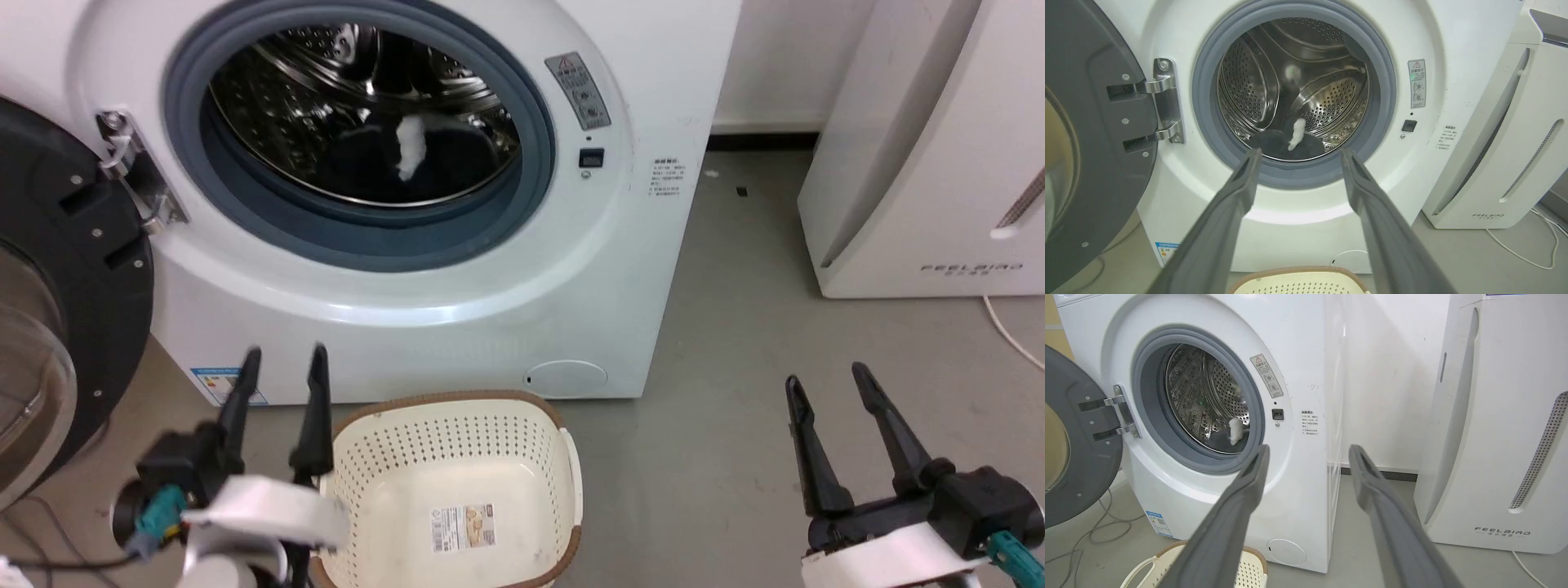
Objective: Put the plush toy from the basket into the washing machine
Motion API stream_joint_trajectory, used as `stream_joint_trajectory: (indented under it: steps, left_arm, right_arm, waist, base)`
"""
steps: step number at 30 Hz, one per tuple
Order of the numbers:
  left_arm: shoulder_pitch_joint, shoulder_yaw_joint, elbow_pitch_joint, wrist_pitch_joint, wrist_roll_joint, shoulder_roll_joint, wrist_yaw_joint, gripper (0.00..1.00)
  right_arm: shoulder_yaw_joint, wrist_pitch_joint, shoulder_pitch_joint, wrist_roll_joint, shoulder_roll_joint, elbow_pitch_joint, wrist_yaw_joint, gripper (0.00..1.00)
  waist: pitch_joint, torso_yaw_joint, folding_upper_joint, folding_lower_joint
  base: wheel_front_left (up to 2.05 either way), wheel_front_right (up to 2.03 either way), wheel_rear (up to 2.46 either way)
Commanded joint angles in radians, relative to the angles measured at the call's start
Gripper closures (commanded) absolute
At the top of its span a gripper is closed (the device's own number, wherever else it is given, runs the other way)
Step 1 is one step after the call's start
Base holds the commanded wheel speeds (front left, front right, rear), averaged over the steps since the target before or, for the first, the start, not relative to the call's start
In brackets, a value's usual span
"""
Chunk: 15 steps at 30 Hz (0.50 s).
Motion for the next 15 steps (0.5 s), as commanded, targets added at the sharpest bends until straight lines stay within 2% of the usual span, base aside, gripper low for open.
stream_joint_trajectory:
  steps: [1,10,15]
  left_arm:
    - [0.054,0.000,-0.018,-0.005,0.019,-0.013,0.004,0.00]
    - [0.189,0.013,-0.035,-0.005,0.077,-0.066,0.008,0.00]
    - [0.217,0.027,-0.021,-0.005,0.107,-0.098,-0.012,0.00]
  right_arm:
    - [0.003,-0.004,0.027,0.009,0.000,0.004,-0.001,0.00]
    - [0.017,-0.004,0.073,0.033,0.000,0.011,-0.001,0.00]
    - [0.026,-0.004,0.078,0.039,0.000,0.017,-0.001,0.00]
  waist:
    - [-0.026,0.009,0.0000,0.0003]
    - [-0.066,0.005,0.0000,0.0003]
    - [-0.072,0.005,0.0000,0.0003]
  base:
    - [0.00,0.00,0.00]
    - [0.00,0.00,0.00]
    - [0.00,0.00,0.00]
